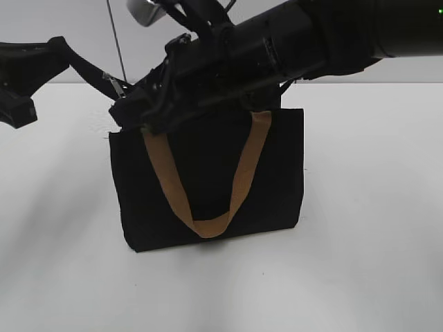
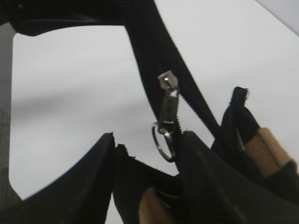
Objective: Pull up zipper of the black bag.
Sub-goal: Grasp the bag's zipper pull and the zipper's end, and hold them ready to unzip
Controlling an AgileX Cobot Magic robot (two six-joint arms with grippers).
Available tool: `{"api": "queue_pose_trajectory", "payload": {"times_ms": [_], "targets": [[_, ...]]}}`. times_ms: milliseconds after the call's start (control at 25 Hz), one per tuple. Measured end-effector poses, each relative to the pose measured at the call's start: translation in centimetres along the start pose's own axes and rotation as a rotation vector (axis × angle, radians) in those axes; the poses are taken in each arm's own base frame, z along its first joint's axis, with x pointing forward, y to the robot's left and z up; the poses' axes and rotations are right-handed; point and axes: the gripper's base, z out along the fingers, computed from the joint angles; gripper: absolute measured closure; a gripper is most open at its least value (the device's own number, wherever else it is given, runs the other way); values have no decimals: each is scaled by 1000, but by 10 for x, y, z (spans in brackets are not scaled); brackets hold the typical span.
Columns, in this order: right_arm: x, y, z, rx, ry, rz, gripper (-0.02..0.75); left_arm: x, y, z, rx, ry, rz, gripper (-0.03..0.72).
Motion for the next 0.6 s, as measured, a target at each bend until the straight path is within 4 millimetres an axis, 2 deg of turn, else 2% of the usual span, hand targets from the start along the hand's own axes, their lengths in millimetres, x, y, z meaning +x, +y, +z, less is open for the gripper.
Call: {"api": "queue_pose_trajectory", "payload": {"times_ms": [280,600], "targets": [[-1,15,8,-51,7,-26,379,0,0,0,0,0,-1,659],[-3,12,6,1,1,-37,379,0,0,0,0,0,-1,659]]}}
